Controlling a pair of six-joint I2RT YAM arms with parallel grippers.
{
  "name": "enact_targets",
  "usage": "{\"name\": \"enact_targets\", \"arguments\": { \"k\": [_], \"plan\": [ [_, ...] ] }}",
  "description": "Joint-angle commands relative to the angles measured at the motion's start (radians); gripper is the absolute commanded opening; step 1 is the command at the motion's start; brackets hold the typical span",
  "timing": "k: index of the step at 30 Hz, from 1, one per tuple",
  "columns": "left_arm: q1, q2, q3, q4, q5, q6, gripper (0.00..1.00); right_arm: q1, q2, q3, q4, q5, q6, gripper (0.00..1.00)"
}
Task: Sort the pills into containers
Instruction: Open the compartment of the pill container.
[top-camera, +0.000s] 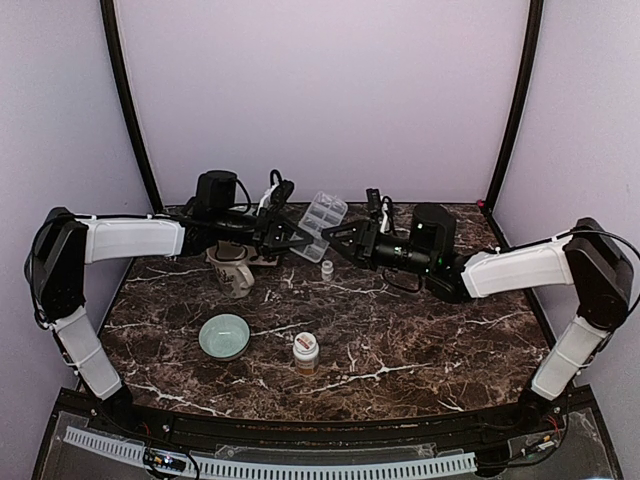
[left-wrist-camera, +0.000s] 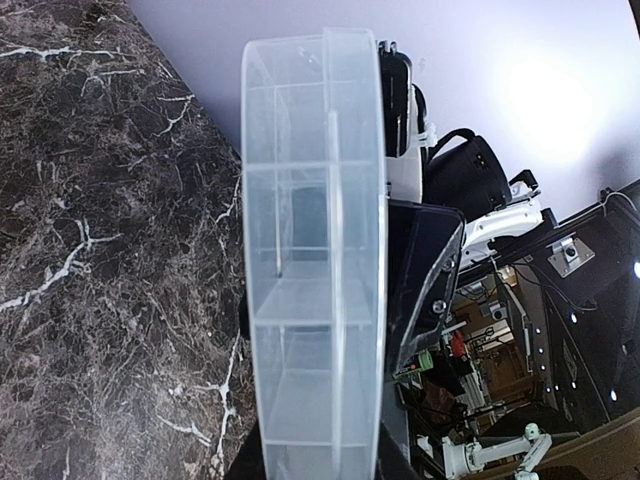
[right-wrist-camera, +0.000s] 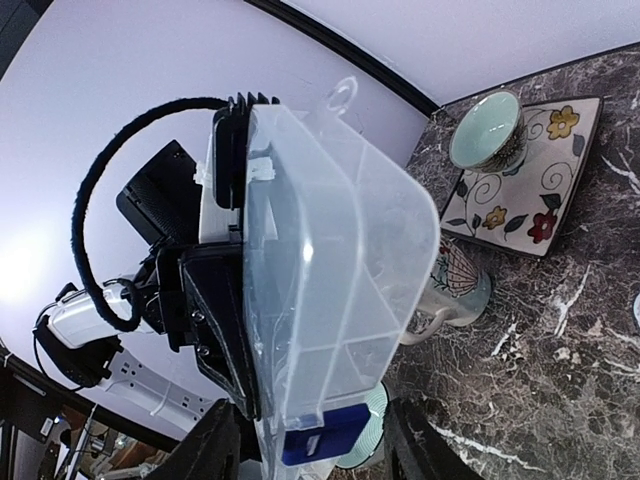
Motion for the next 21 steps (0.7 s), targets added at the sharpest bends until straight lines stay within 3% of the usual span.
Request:
{"name": "enact_targets", "arguments": {
  "k": [1,5,12,21],
  "plan": [
    [0.006,0.002,0.006,-0.014,0.027,0.03,0.0,-0.011,0.013,0.032,0.044,-0.013,0.002,0.47],
    [0.006,0.005,0.009,-0.031,0.023,0.041,0.0,-0.014,0.018,0.04,0.041,-0.019,0.003,0.41],
    [0.007,0.013,0.034,-0.076,-0.008,0.074,0.0,-0.015,0.004,0.027,0.01,-0.012,-0.005,0.17],
    [0.007,0.02,0.054,-0.131,-0.074,0.101,0.0,-0.017,-0.044,0.014,-0.093,0.043,-0.049,0.14]
  ]
}}
